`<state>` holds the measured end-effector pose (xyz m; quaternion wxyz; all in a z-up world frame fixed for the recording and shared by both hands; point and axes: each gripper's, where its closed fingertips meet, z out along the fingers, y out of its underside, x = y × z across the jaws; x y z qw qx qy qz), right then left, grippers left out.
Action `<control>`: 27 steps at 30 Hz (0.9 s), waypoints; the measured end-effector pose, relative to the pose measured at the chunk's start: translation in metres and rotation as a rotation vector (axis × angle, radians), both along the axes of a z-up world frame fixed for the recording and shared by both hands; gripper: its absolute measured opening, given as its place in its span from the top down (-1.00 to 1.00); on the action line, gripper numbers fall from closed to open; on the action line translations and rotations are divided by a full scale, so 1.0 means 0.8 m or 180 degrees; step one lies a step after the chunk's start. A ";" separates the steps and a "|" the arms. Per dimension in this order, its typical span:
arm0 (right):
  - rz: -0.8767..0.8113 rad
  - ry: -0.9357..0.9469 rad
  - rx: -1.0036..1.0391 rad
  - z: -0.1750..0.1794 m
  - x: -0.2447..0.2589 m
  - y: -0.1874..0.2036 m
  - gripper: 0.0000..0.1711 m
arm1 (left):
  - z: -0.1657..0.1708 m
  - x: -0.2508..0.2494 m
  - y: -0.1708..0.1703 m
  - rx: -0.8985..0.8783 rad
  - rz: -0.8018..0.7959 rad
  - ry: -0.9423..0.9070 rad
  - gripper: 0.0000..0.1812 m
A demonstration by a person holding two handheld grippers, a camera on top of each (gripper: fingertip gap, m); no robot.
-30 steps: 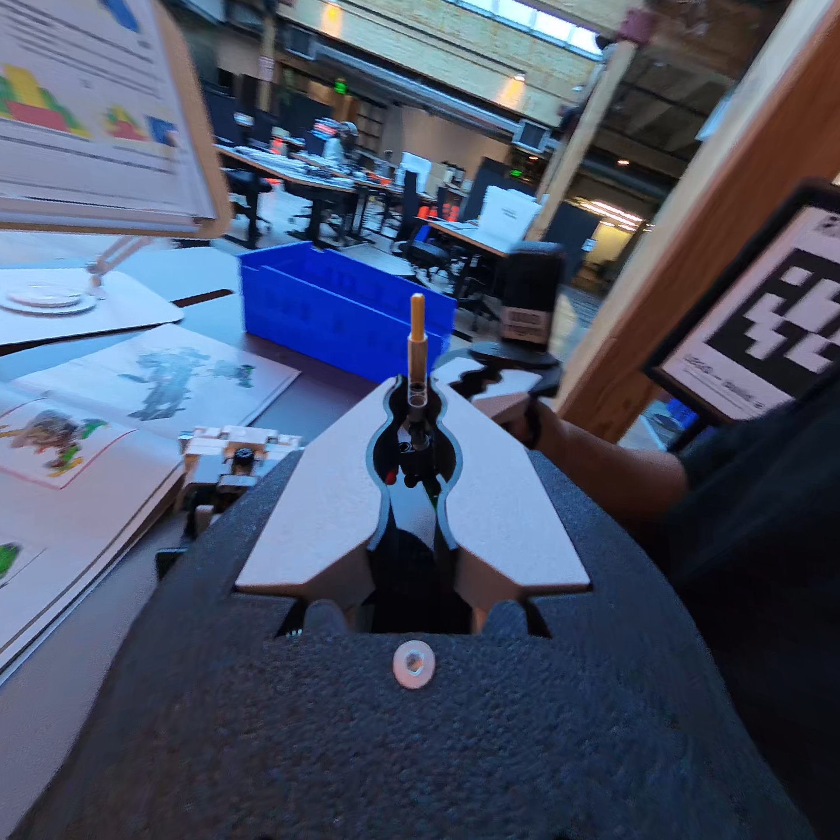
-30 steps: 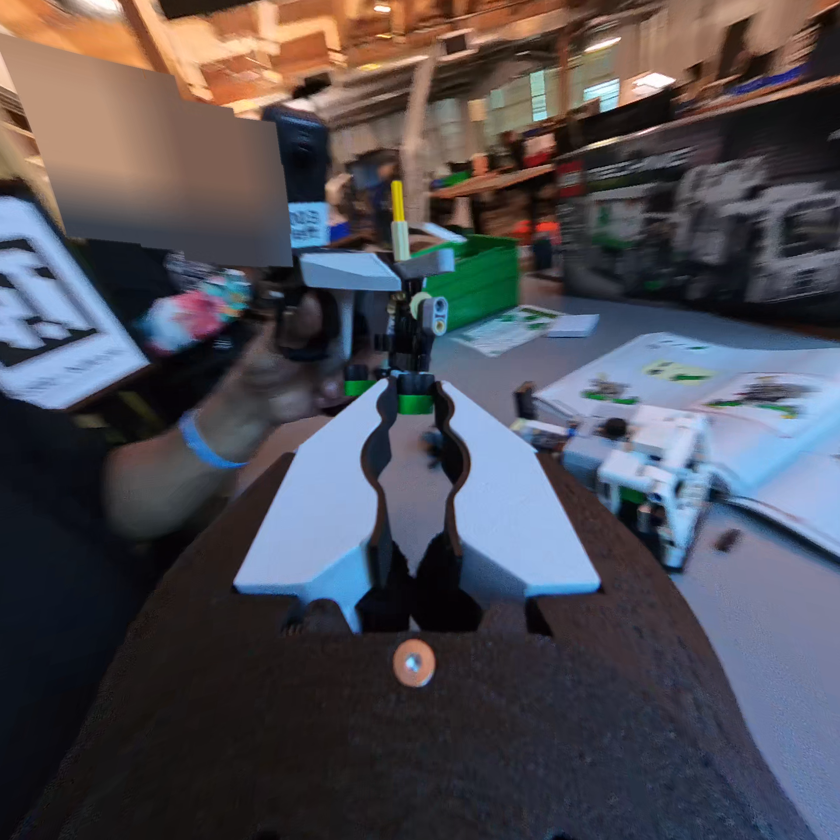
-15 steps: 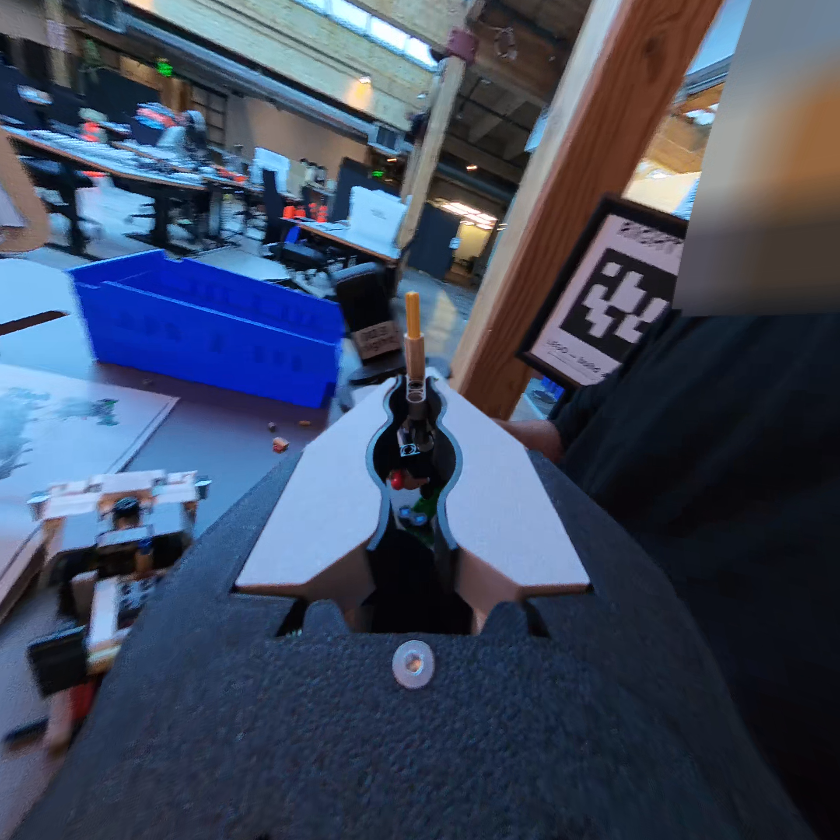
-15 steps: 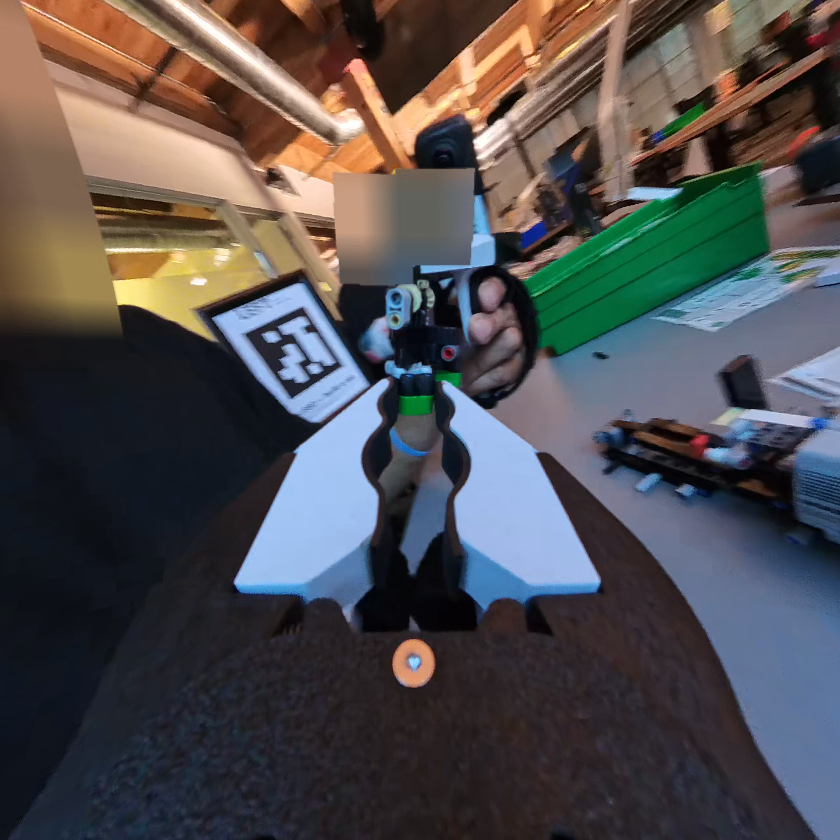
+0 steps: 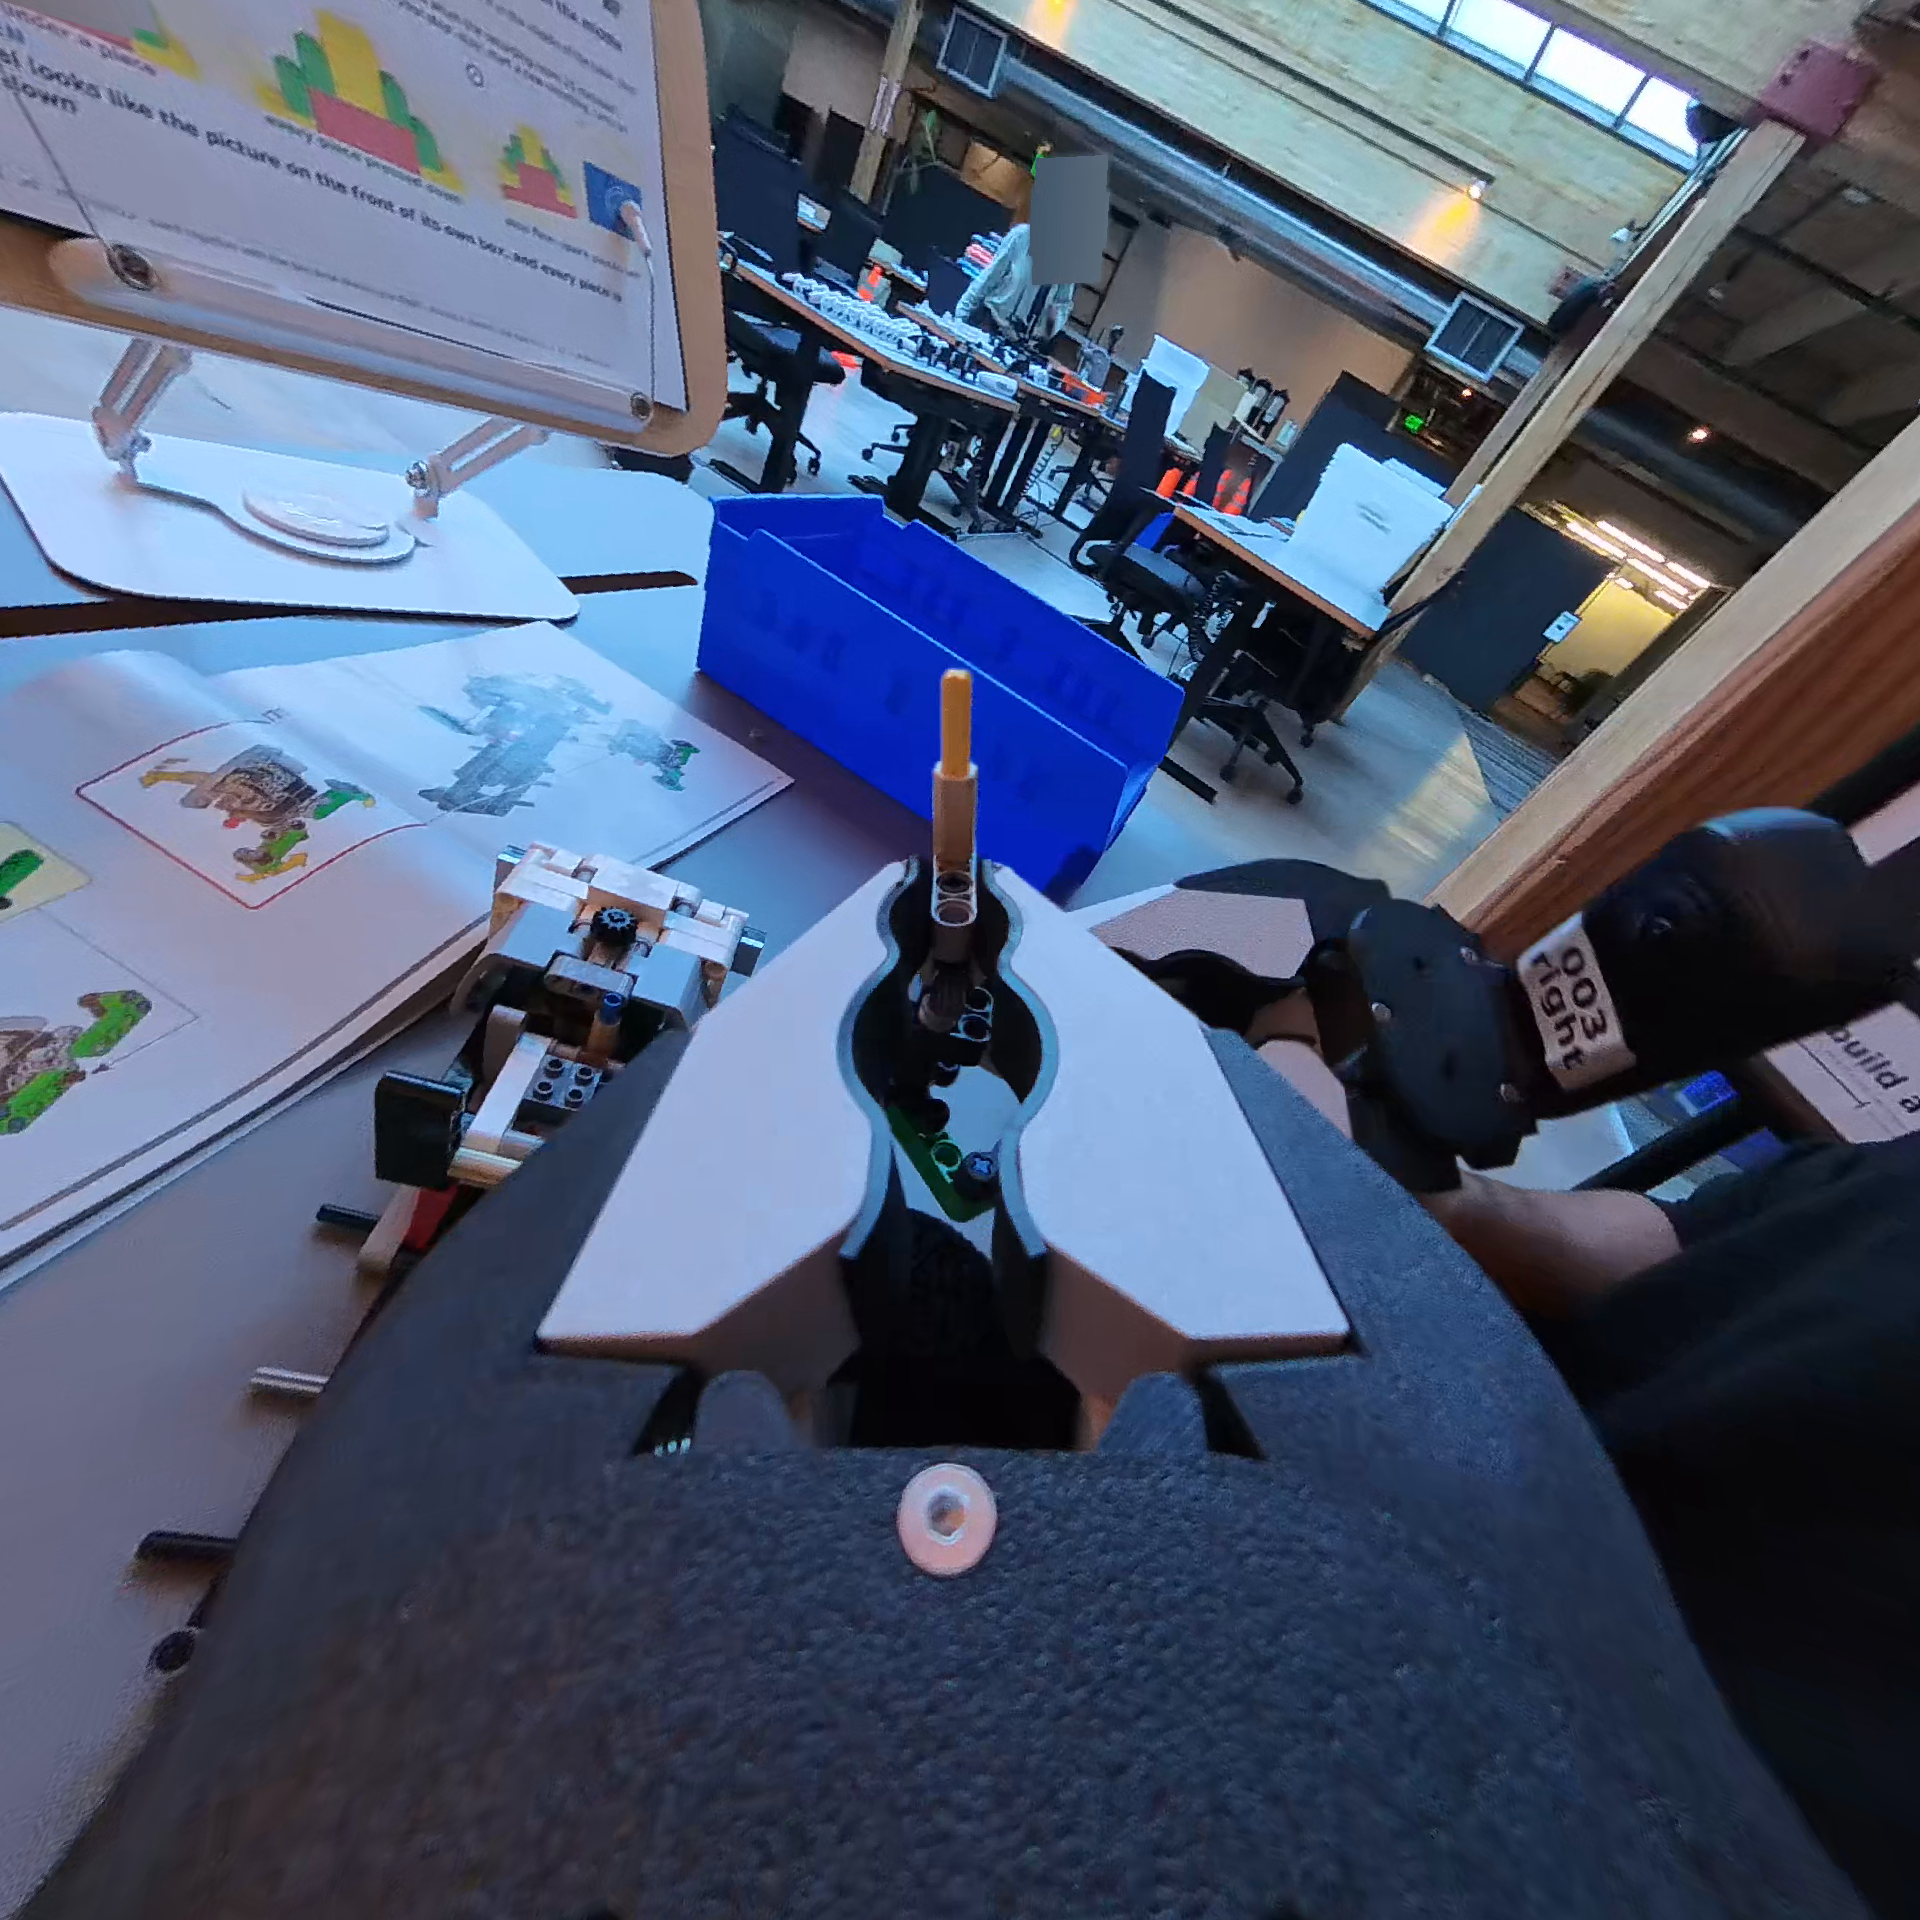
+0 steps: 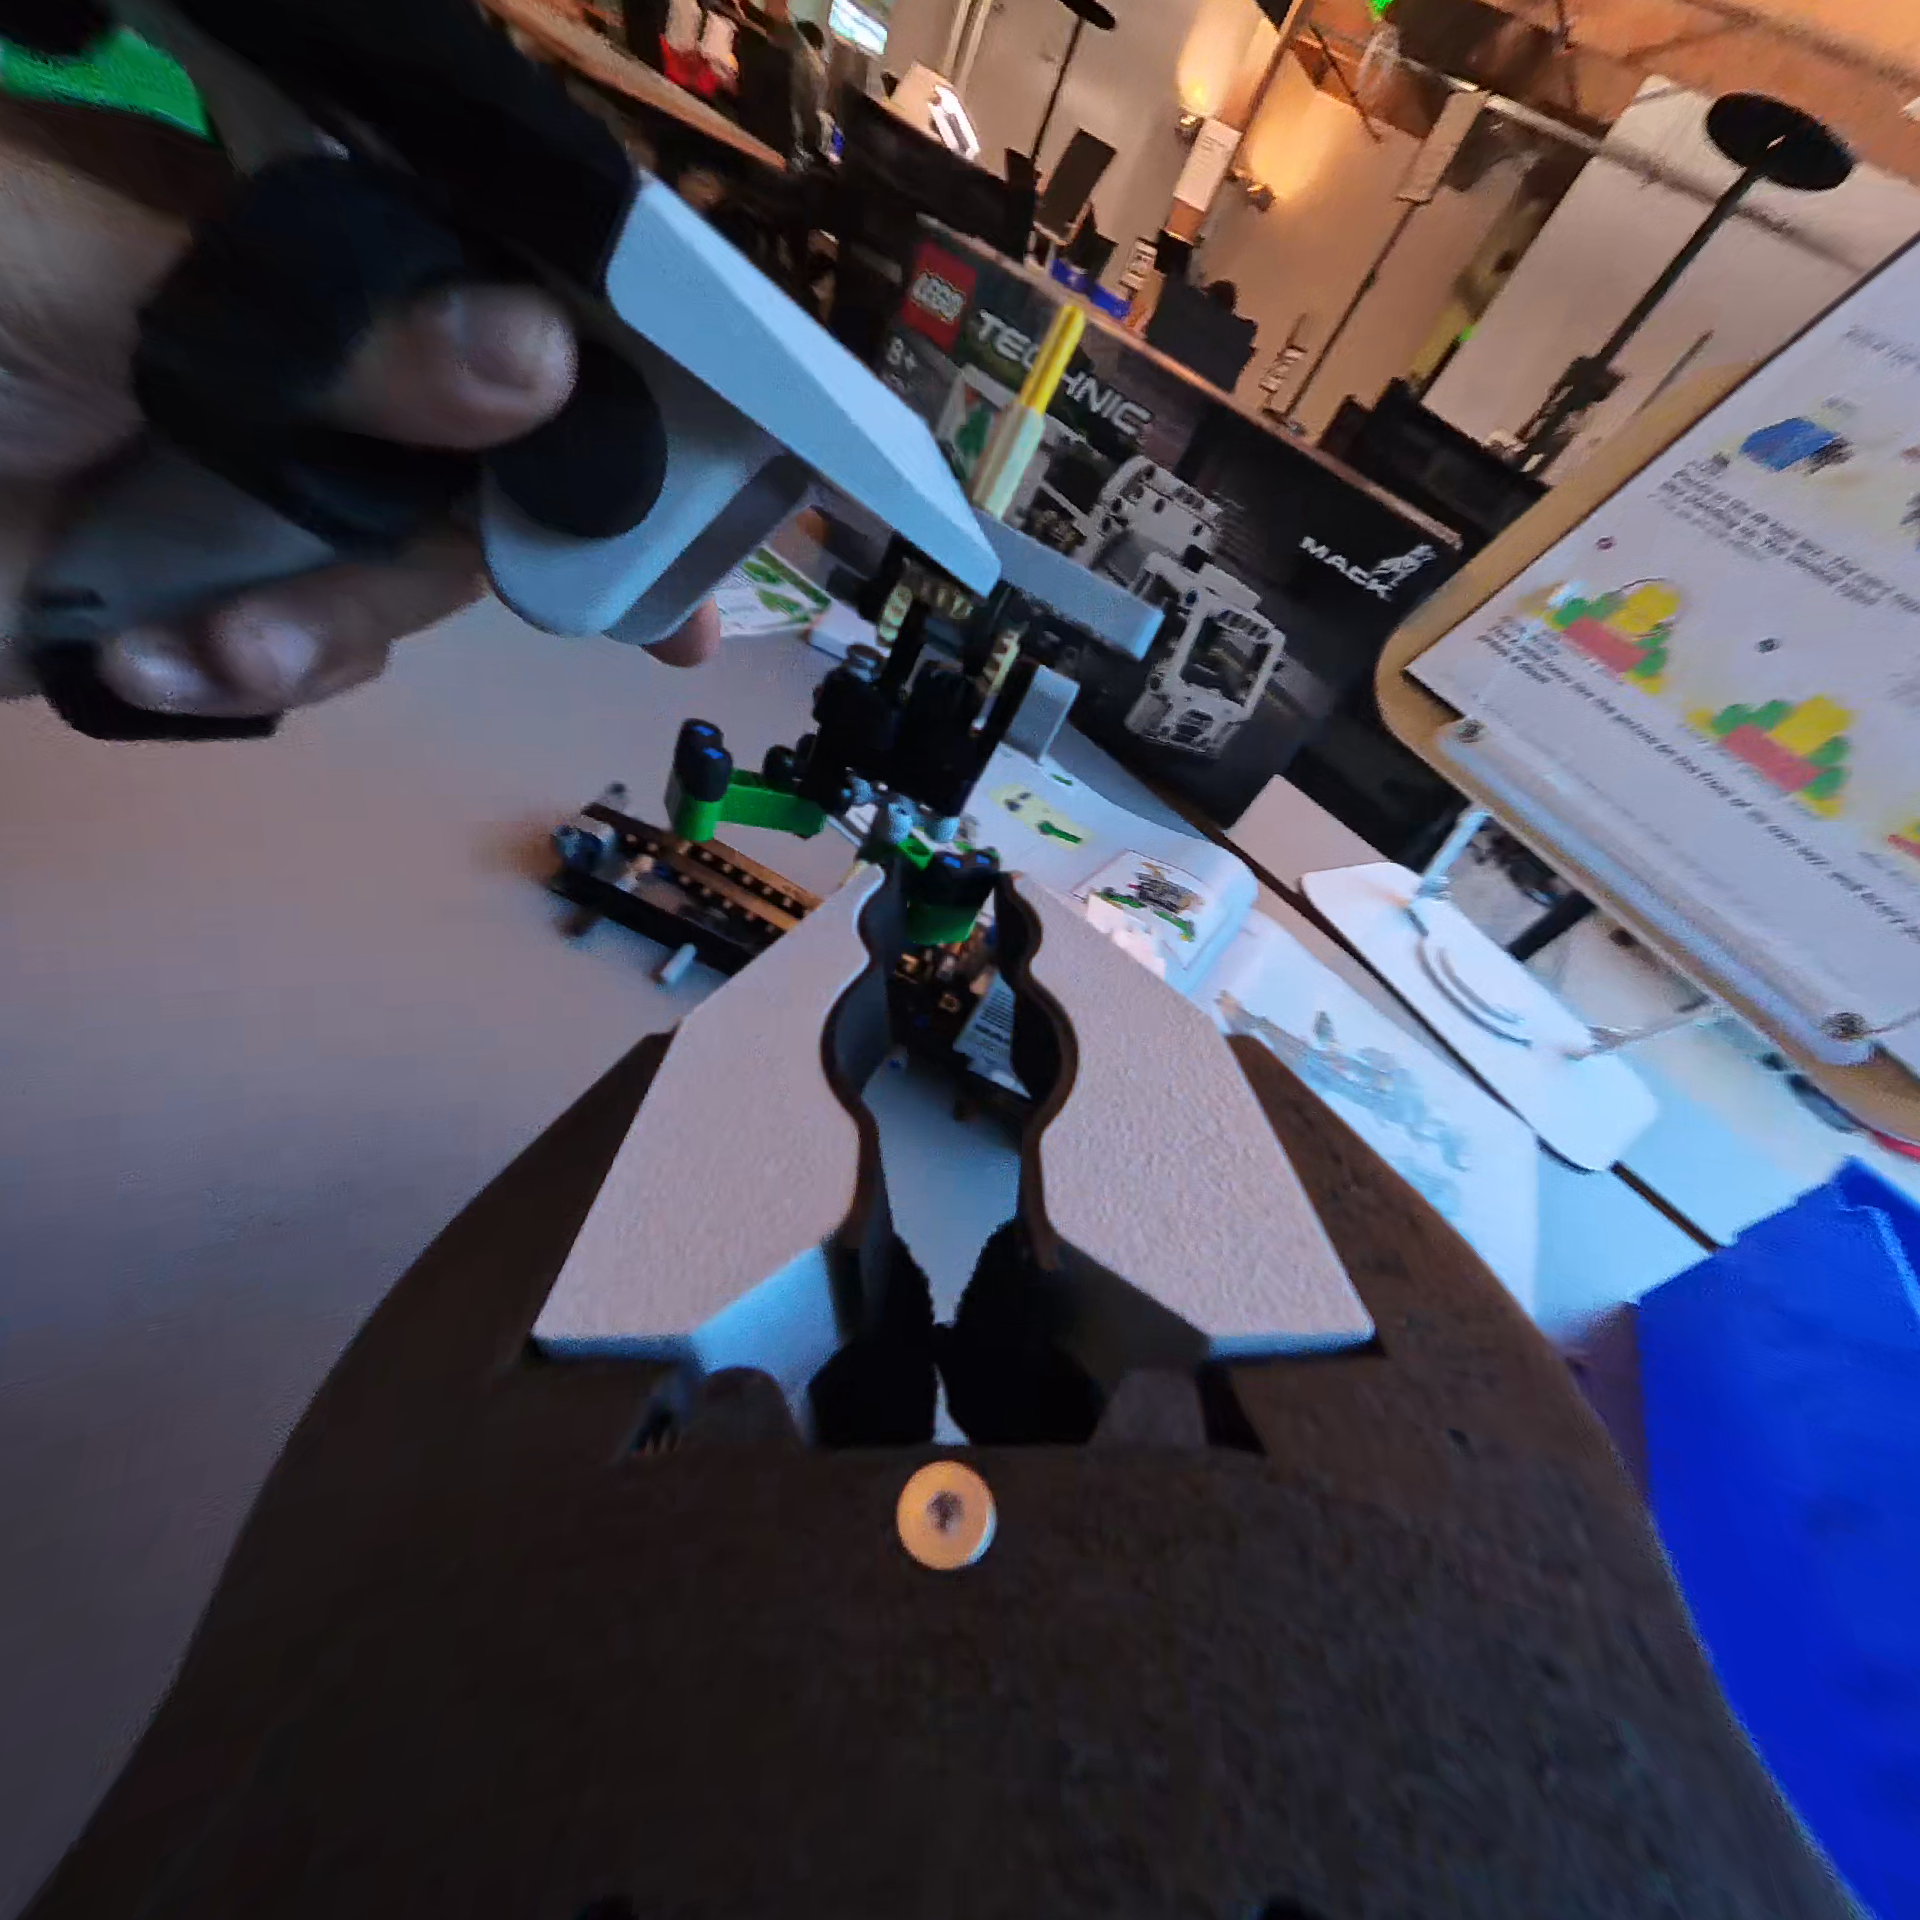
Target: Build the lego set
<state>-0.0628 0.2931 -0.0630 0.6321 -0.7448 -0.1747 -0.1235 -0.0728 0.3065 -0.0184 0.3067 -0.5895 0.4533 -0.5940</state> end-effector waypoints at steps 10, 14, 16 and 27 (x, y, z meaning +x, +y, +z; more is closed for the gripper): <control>0.0979 0.1103 -0.0151 0.015 -0.025 -0.016 0.83 | 0.013 -0.018 -0.013 -0.0289 -0.0567 -0.0172 0.95; 0.2005 0.2302 -0.0320 0.045 -0.046 -0.046 0.82 | 0.031 -0.040 -0.034 -0.0583 -0.1129 -0.0441 0.95; 0.2410 0.2843 -0.0420 0.057 -0.050 -0.059 0.83 | 0.037 -0.049 -0.045 -0.0750 -0.1392 -0.0523 0.95; 0.3388 0.4487 -0.1142 0.051 -0.063 -0.081 0.83 | 0.031 -0.064 -0.069 -0.1030 -0.1896 -0.0509 0.95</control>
